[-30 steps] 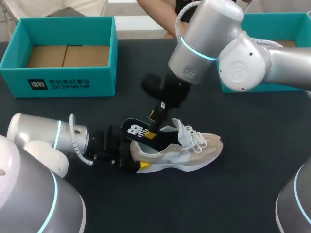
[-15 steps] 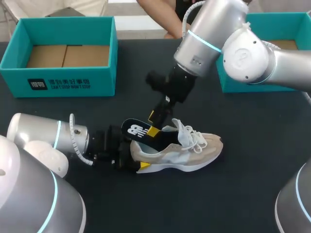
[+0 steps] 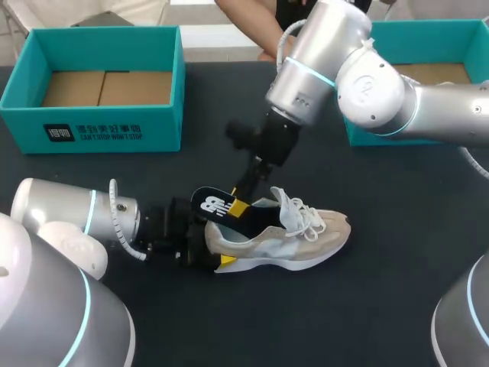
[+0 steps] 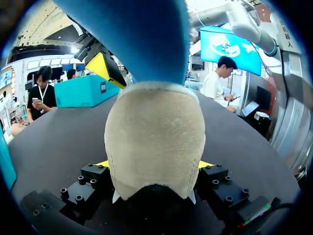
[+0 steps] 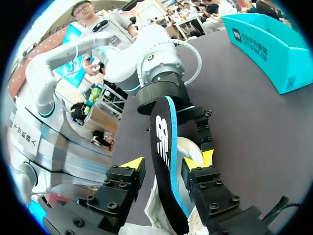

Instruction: Take the shoe out of the shoebox, open the shoe tongue, remove and reinsert the insole, then place the shoe into the shoebox

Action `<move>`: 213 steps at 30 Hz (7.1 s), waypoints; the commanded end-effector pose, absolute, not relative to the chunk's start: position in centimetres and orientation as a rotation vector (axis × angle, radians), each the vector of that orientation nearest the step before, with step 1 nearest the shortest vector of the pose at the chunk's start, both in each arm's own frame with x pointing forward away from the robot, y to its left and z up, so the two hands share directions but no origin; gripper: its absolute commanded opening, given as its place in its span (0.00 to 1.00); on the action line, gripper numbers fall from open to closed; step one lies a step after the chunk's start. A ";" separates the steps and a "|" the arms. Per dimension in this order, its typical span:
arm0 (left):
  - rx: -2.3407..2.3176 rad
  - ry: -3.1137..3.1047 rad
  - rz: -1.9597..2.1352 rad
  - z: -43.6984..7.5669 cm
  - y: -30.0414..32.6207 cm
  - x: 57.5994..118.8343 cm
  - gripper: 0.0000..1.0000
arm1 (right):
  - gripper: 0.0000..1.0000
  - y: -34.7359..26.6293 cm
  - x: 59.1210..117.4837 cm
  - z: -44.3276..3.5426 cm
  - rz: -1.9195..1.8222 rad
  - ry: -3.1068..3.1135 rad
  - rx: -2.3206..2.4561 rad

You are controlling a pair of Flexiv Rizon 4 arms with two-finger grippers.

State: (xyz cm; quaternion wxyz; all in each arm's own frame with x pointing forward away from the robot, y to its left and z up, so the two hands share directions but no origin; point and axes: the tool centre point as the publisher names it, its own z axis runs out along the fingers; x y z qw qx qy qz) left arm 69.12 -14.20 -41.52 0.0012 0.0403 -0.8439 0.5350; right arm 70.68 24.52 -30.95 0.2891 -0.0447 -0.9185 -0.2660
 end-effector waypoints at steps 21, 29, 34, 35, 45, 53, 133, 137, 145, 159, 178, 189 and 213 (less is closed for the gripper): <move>0.129 -2.651 1.677 -42.1 -14.0 68.9 0.00 | 0.00 27.7 71.6 -27.3 -0.942 -2.336 -0.050; 0.129 -2.651 1.677 -42.1 -14.0 68.9 0.00 | 0.00 30.4 74.3 -22.3 -1.372 -2.346 -0.270; 0.129 -2.651 1.677 -42.1 -14.0 68.9 0.00 | 0.00 32.0 75.7 -19.0 -1.542 -2.343 -0.292; 0.129 -2.651 1.677 -42.1 -14.0 68.9 0.00 | 0.00 32.2 76.0 -18.5 -1.568 -2.346 -0.302; 0.129 -2.651 1.677 -42.1 -14.0 68.9 0.00 | 0.00 33.4 77.6 -16.5 -1.716 -2.354 -0.428; 0.129 -2.651 1.677 -42.1 -14.0 68.9 0.00 | 0.00 33.4 77.6 -16.5 -1.716 -2.354 -0.428; 0.129 -2.651 1.677 -42.1 -14.0 68.9 0.00 | 0.00 22.6 70.1 0.9 -1.519 -1.596 -0.795; 0.129 -2.651 1.677 -42.1 -14.0 68.9 0.00 | 0.00 21.7 69.0 1.4 -1.521 -1.596 -0.815; 0.129 -2.651 1.677 -42.1 -14.0 68.9 0.00 | 0.00 21.9 66.4 2.2 -1.563 -1.681 -0.776; 0.129 -2.651 1.677 -42.1 -14.0 68.9 0.00 | 0.00 22.0 64.9 2.6 -1.580 -1.677 -0.787; 0.079 -2.678 1.671 -40.7 -13.5 68.2 1.00 | 0.00 22.1 64.9 2.7 -1.590 -1.694 -0.804; 0.151 -2.737 1.509 -38.7 -12.0 68.1 1.00 | 0.00 22.1 64.9 2.7 -1.590 -1.694 -0.804; 0.099 -2.884 1.249 -36.0 -11.4 68.2 1.00 | 0.00 22.1 64.9 2.7 -1.590 -1.694 -0.804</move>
